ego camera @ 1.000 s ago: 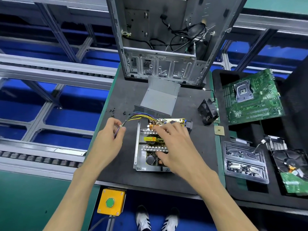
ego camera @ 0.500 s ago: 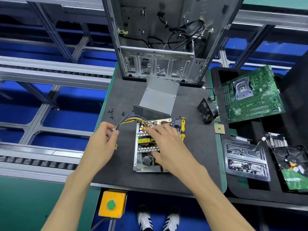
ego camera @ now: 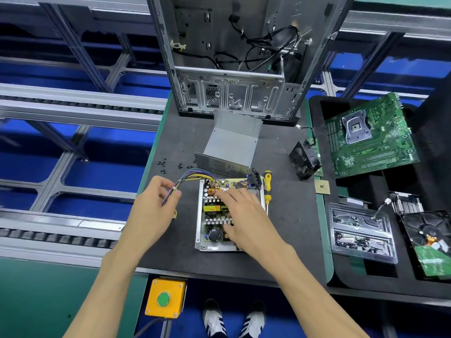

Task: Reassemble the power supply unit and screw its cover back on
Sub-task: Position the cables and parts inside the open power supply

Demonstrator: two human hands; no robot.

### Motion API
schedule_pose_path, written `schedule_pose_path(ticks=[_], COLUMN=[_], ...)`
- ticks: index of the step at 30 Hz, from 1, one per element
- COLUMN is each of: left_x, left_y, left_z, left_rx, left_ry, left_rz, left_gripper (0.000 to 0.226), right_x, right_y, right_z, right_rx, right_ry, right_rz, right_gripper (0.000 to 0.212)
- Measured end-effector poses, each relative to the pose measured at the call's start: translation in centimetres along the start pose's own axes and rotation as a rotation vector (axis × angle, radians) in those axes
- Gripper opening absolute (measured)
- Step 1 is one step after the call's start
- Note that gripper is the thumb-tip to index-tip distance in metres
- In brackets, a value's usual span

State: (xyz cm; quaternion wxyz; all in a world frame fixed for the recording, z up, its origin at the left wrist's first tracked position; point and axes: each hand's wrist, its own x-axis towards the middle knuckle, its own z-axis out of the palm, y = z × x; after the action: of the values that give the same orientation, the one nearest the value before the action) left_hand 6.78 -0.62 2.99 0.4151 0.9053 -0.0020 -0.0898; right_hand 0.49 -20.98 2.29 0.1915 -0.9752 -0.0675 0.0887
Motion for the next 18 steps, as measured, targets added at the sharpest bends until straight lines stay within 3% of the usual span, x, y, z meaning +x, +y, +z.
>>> schedule_pose_path(ticks=[11, 18], left_x=[2.0, 4.0], left_y=[1.2, 0.1], left_z=[0.4, 0.8], left_rx=[0.122, 0.36], left_ry=[0.12, 0.063], left_rz=[0.059, -0.072], left_gripper=[0.005, 0.009], right_x=[0.8, 1.4], right_y=[1.0, 1.3], right_z=[0.3, 0.7], right_rx=[0.01, 0.001], right_ry=[-0.011, -0.019], right_rz=[0.004, 0.005], right_gripper=[0.075, 0.07])
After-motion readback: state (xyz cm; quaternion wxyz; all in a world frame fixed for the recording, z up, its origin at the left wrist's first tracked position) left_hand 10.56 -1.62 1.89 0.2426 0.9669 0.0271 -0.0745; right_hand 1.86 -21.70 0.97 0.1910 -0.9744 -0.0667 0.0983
